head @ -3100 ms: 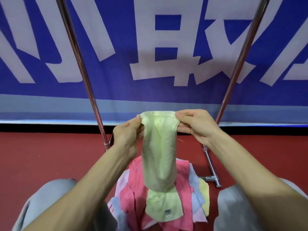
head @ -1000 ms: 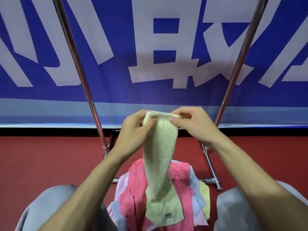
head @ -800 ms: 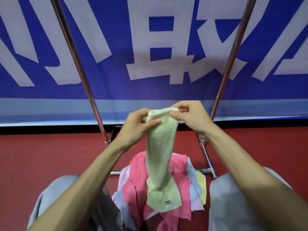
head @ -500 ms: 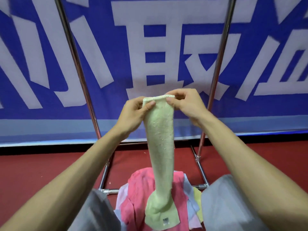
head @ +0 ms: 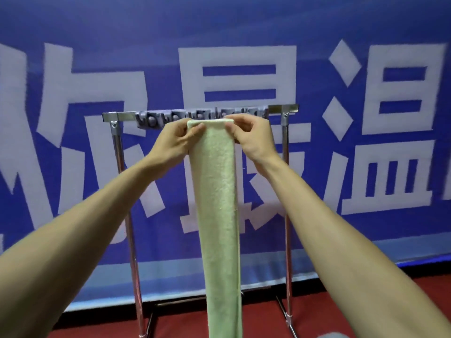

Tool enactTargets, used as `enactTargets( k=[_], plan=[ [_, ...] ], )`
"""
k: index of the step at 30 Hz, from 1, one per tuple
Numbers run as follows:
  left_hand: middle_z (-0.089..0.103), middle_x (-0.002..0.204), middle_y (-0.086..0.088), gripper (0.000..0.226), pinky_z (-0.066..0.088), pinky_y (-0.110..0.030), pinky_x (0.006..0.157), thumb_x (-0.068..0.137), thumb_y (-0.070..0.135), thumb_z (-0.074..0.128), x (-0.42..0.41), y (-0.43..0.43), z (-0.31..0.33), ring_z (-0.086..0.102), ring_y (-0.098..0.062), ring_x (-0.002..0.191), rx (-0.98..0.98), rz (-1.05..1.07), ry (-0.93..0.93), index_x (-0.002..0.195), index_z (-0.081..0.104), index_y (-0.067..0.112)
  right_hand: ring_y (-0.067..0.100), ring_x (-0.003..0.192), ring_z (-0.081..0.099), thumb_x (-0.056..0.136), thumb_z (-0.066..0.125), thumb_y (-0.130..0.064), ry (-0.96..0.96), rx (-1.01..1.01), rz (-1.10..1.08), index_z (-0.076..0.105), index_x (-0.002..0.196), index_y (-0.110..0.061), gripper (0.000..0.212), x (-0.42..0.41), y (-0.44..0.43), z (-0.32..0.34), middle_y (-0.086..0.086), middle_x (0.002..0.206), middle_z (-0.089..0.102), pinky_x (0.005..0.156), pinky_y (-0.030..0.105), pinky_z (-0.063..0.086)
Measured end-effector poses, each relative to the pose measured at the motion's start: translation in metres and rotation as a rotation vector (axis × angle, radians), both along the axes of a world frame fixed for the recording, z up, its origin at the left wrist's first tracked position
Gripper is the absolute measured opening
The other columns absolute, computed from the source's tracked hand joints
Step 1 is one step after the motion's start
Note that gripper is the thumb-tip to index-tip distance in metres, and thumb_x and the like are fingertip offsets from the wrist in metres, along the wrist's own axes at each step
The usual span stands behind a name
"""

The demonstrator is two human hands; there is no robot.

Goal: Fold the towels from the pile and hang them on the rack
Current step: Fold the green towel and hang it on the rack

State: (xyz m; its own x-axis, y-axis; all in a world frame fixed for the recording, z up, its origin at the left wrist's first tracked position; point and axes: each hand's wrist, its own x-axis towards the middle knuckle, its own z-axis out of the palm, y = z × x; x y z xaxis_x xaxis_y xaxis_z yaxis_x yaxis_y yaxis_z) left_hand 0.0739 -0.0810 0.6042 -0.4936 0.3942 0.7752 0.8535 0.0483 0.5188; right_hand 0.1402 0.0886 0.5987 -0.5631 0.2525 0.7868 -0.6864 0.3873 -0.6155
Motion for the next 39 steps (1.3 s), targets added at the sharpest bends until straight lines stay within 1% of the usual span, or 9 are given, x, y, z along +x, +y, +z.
enactTargets(
  k=[5,13,19,22,25,28,31,35,39],
  plan=[
    [0.049,0.071,0.004,0.031,0.034,-0.024,0.056,0.098,0.034,0.049,0.009,0.003,0.000,0.041,-0.007,0.062,-0.248,0.250,0.181,0.077,0.051,0.011,0.018,0.081,0.064,0.087,0.066,-0.008,-0.147,-0.109,-0.036,0.070,0.098,-0.001,0.014,-0.008,0.001,-0.011,0.009,0.086,0.069,0.076,0.037,0.058],
    [0.052,0.077,0.003,0.037,0.039,-0.029,0.063,0.098,0.036,0.048,0.022,0.010,0.006,0.047,-0.011,0.070,-0.162,0.163,0.152,0.088,0.058,0.001,0.016,0.093,0.068,0.087,0.067,-0.015,-0.067,-0.102,-0.056,0.071,0.089,-0.019,0.007,0.006,0.002,0.006,0.001,0.091,0.072,0.083,0.035,0.058],
    [0.054,0.082,-0.007,0.048,0.050,-0.037,0.059,0.095,0.039,0.051,0.022,0.014,0.009,0.052,-0.016,0.073,-0.109,0.058,0.006,0.096,0.057,-0.009,0.016,0.088,0.068,0.089,0.066,-0.016,-0.147,-0.210,0.049,0.066,0.110,-0.004,0.025,0.003,0.015,-0.001,0.009,0.100,0.071,0.068,0.023,0.057],
    [0.061,0.079,-0.004,0.031,0.051,-0.031,0.058,0.096,0.031,0.054,0.030,0.024,0.010,0.058,-0.013,0.070,-0.096,-0.012,-0.107,0.091,0.067,0.003,0.017,0.081,0.068,0.091,0.062,-0.027,-0.200,-0.294,0.112,0.070,0.097,-0.007,0.022,0.003,0.016,-0.007,0.006,0.090,0.073,0.069,0.027,0.056],
    [0.065,0.079,0.001,0.022,0.053,-0.032,0.064,0.096,0.029,0.055,0.029,0.029,0.011,0.061,-0.011,0.071,-0.069,-0.043,-0.209,0.084,0.070,0.017,0.013,0.064,0.064,0.094,0.050,-0.048,-0.296,-0.382,0.138,0.069,0.079,-0.011,0.044,0.007,0.020,-0.018,-0.002,0.065,0.068,0.061,0.027,0.052],
    [0.066,0.079,-0.001,0.023,0.054,-0.033,0.066,0.096,0.028,0.055,0.024,0.033,0.009,0.062,-0.012,0.070,0.027,-0.032,-0.319,0.091,0.069,0.010,0.015,0.066,0.064,0.093,0.028,-0.065,-0.490,-0.416,0.278,0.068,0.097,-0.005,0.072,0.002,0.029,-0.035,0.003,0.073,0.071,0.065,0.029,0.051],
    [0.066,0.072,0.001,0.024,0.052,-0.025,0.052,0.097,0.025,0.054,0.020,0.033,0.006,0.063,-0.006,0.057,0.131,-0.032,-0.451,0.088,0.066,0.006,0.014,0.058,0.056,0.087,0.017,-0.074,-0.618,-0.295,0.452,0.064,0.103,-0.002,0.088,-0.002,0.036,-0.054,0.003,0.070,0.061,0.060,0.026,0.048],
    [0.063,0.075,-0.003,0.017,0.049,-0.021,0.044,0.095,0.017,0.055,0.017,0.032,0.002,0.061,-0.007,0.049,0.316,-0.024,-0.662,0.088,0.062,0.003,0.010,0.057,0.050,0.092,0.027,-0.066,-0.665,-0.107,0.459,0.061,0.079,-0.013,0.064,0.007,0.036,-0.078,-0.003,0.064,0.054,0.054,0.022,0.044],
    [0.057,0.071,-0.003,0.012,0.036,-0.014,0.033,0.094,0.014,0.057,0.007,0.027,-0.003,0.052,-0.005,0.032,0.497,-0.003,-0.875,0.104,0.058,0.006,0.025,0.093,0.063,0.091,0.058,-0.031,-0.734,-0.017,0.509,0.065,0.109,-0.002,0.034,0.010,0.037,-0.101,0.010,0.099,0.068,0.082,0.036,0.054]
  ],
)
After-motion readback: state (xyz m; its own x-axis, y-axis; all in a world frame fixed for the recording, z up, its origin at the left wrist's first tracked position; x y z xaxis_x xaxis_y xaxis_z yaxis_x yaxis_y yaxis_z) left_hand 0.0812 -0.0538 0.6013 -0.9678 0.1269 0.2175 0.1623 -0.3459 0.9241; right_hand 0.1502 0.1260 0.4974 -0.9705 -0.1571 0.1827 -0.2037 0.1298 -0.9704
